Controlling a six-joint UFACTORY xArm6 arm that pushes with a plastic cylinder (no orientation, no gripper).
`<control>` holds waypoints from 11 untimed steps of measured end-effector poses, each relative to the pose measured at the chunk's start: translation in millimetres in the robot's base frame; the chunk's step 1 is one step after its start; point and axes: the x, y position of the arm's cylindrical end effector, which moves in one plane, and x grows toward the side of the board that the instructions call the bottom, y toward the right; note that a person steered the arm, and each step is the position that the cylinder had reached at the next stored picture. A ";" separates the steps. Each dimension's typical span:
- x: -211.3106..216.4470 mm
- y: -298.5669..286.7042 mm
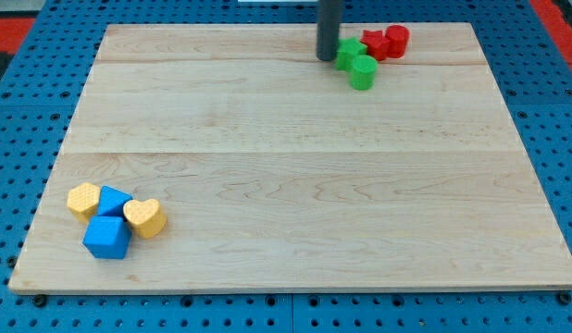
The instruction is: Move blue cube into the blue triangle
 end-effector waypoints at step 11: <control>194.4 -58.3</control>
